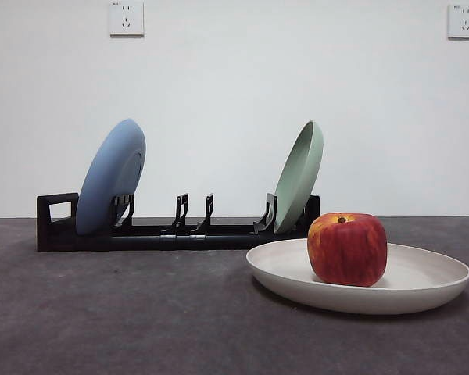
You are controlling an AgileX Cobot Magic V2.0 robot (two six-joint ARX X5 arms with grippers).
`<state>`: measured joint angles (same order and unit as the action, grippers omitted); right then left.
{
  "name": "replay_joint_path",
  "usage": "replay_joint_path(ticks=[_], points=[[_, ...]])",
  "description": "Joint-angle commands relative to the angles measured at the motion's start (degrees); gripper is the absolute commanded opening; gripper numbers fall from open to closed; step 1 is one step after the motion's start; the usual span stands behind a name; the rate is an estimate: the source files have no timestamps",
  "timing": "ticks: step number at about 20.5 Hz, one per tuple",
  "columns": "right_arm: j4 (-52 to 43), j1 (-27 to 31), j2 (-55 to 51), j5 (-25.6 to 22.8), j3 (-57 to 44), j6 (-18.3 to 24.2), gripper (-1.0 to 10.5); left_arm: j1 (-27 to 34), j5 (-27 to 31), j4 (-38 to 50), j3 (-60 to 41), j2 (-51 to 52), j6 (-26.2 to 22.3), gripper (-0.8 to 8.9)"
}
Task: Take the yellow plate from the plate rack,put the plate on the table,take the apple from the table,put the apple in the plate
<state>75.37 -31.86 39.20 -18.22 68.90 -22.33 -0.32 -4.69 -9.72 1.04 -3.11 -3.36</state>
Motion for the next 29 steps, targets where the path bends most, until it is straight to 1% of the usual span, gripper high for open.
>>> replay_joint_path(ticks=[1, 2, 3, 4, 5, 6, 7, 8, 9, 10, 12, 13, 14, 16, 22, 26, 29], points=[[-0.31, -0.07, 0.02, -0.22, -0.04, -0.44, 0.0, 0.13, -0.15, 0.35, -0.59, -0.74, 0.24, -0.03], [-0.31, 0.2, -0.13, -0.52, -0.26, -0.02, 0.0, 0.13, -0.17, 0.37, -0.59, -1.07, 0.24, -0.03], [0.15, 1.42, -0.5, -1.79, -0.37, 3.67, 0.0, 0.13, -0.17, 0.37, -0.61, -1.38, 0.24, -0.03], [-0.76, 3.91, -1.25, -2.47, -1.25, 6.71, 0.0, 0.13, -0.17, 0.37, -0.59, -1.57, 0.24, -0.03], [-4.59, 7.5, -2.84, -2.32, -3.48, 10.62, 0.0, 0.13, -0.17, 0.35, -0.59, -1.84, 0.24, -0.03], [-12.46, 11.63, -5.49, -0.9, -7.74, 15.43, 0.0, 0.13, -0.17, 0.37, -0.59, -1.97, 0.24, -0.03], [-22.56, 16.04, -8.98, 3.23, -13.62, 20.06, 0.0, 0.13, -0.17, 0.37, -0.59, -2.08, 0.24, -0.03], [-32.94, 20.26, -12.81, 9.11, -20.39, 23.65, 0.0, 0.13, -0.17, 0.35, -0.59, -2.14, 0.24, -0.03], [-42.34, 24.2, -16.83, 14.47, -27.47, 26.36, 0.0, 0.13, -0.17, 0.37, -0.59, -2.25, 0.24, -0.03], [-50.45, 27.58, -20.5, 18.47, -34.36, 28.33, 0.0, 0.13, -0.17, 0.35, -0.59, -2.32, 0.24, -0.03], [-61.24, 32.3, -26.6, 23.54, -46.45, 28.22, 0.0, 0.13, -0.17, 0.37, -0.59, -2.43, 0.24, -0.03], [-63.91, 33.46, -29.07, 24.92, -51.36, 26.67, 0.0, 0.13, -0.17, 0.37, -0.59, -2.45, 0.24, -0.03], [-65.61, 33.94, -31.17, 24.85, -55.6, 25.11, 0.0, 0.13, -0.17, 0.37, -0.59, -2.51, 0.24, -0.03], [-66.16, 33.99, -33.46, 24.7, -60.02, 24.15, 0.0, 0.13, -0.17, 0.35, -0.59, -2.54, 0.24, -0.03], [-66.29, 33.73, -38.16, 24.17, -66.03, 24.0, 0.0, 0.13, -0.17, 0.35, -0.59, -2.54, 0.24, -0.03], [-66.27, 33.7, -38.77, 22.25, -68.0, 23.69, 0.0, 0.13, -0.17, 0.35, -0.59, -2.54, 0.24, -0.03], [-65.18, 33.73, -38.75, 22.25, -68.06, 23.43, 0.0, 0.13, -0.17, 0.37, -0.59, -2.54, 0.24, -0.03]])
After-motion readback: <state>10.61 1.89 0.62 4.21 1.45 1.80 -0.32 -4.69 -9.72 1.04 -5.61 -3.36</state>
